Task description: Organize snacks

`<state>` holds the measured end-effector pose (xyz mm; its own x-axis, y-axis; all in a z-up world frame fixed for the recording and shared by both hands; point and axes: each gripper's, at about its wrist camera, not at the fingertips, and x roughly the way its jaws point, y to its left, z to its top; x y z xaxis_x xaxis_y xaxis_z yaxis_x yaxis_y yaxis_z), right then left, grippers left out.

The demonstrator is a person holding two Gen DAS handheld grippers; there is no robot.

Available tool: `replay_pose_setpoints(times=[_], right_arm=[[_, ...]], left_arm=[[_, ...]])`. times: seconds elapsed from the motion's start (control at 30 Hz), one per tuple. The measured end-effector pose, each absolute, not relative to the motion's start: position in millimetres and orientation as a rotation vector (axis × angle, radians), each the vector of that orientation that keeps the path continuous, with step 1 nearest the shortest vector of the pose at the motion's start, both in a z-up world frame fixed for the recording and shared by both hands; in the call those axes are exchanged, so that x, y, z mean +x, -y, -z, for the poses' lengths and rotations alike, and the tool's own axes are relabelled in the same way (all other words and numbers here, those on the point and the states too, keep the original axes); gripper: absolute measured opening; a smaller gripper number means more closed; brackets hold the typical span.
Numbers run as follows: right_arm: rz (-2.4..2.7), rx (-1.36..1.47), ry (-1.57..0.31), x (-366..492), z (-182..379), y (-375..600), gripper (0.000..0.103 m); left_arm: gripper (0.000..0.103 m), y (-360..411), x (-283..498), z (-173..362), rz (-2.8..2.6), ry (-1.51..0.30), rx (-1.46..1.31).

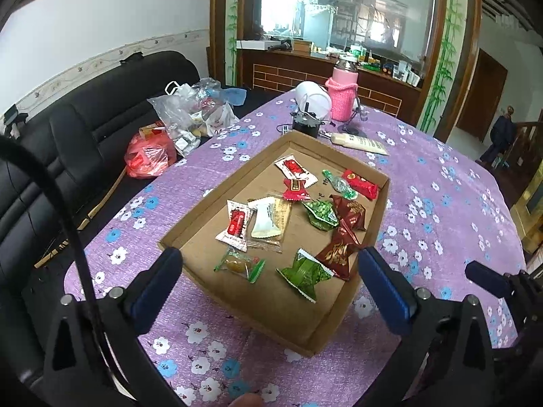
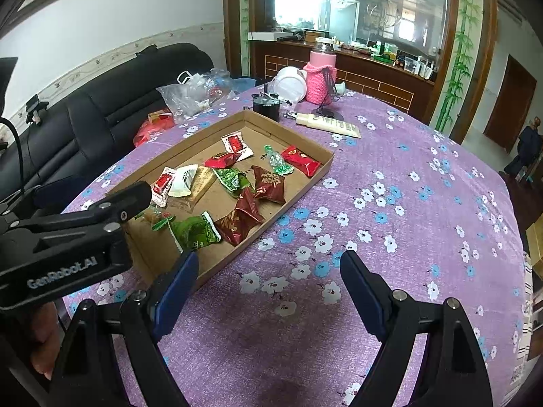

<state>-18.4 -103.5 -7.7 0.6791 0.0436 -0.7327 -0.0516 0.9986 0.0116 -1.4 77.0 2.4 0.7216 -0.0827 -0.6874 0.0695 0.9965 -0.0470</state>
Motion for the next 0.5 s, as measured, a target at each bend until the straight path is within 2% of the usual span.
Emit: replay_pose_setpoints(times=[0.5], right_arm=[[-0.069,0.0,-0.835,-16.0,12.3,110.2,0.085]], left_arm=[[0.103,-73.6,6.3,2.3,0.044,-0.781,0.003]])
